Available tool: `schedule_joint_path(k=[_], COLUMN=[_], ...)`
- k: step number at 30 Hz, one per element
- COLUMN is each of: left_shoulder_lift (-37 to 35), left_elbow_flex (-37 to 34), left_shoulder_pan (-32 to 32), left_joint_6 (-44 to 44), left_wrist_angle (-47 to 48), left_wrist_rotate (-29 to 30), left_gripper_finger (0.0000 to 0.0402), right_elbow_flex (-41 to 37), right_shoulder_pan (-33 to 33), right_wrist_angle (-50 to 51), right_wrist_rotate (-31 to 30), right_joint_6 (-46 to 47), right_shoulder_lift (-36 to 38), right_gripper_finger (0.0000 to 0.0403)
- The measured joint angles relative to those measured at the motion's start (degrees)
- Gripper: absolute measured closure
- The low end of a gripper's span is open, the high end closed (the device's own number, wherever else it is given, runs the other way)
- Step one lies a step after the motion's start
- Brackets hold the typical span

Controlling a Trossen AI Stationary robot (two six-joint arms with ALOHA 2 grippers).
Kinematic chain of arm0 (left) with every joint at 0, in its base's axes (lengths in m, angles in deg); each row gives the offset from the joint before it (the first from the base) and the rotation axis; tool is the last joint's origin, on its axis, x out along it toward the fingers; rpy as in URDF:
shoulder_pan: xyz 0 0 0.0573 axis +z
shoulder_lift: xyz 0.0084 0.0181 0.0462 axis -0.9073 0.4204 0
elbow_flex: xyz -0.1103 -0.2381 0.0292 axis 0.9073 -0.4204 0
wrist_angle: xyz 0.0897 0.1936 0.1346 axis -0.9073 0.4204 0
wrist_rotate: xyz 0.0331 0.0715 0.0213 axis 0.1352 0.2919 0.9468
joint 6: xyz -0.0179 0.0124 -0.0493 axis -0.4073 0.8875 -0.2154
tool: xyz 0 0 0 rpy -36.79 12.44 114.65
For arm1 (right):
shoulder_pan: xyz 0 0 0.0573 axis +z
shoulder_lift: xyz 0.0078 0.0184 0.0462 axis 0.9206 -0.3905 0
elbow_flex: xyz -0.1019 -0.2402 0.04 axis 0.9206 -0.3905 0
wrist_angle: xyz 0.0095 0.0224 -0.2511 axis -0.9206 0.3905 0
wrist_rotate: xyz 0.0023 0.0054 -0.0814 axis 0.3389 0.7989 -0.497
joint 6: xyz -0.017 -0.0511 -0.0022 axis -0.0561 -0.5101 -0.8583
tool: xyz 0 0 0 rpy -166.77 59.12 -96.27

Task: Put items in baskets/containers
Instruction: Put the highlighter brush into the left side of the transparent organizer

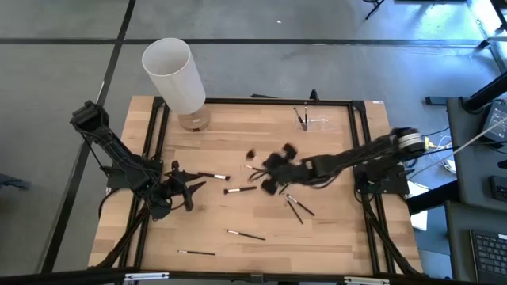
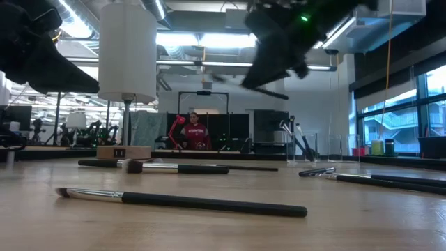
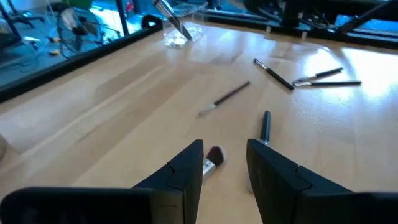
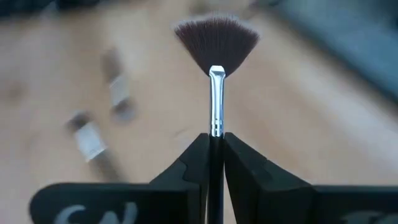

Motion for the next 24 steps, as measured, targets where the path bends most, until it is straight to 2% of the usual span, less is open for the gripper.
schedule_joint_path(k=[5, 9, 13, 16, 19, 24], left_shoulder_lift=[0.00, 0.00, 0.00, 0.00, 0.00, 0.00], left_elbow_flex=[0.00, 0.00, 0.00, 0.00, 0.00, 0.00], left_shoulder_pan=[0.01, 0.25, 1.51, 2.69, 3.69, 5.33], left_joint_6=[1.97, 3.64, 5.21, 6.31, 7.00, 8.38], left_wrist_angle=[0.06, 0.06, 0.04, 0.04, 0.04, 0.18], left_wrist_rotate=[1.86, 3.71, 3.71, 3.21, 2.52, 2.36], left_gripper_finger=[0.0284, 0.0284, 0.0284, 0.0284, 0.0284, 0.0284], right_elbow_flex=[-14.86, -24.72, -33.71, -38.96, -41.81, -42.47], right_shoulder_pan=[-4.18, -10.48, -19.52, -27.44, -33.46, -38.40], right_wrist_angle=[-13.05, -26.25, -45.69, -59.48, -64.27, -64.56], right_wrist_rotate=[-13.95, -16.78, -11.00, -2.12, 5.93, 9.98], right_joint_6=[-7.07, -13.11, -19.88, -21.33, -20.22, -21.37], right_shoulder_lift=[11.67, 18.90, 20.89, 19.99, 19.30, 17.30], right_gripper_finger=[0.0355, 0.0356, 0.0365, 0.0367, 0.0363, 0.0360])
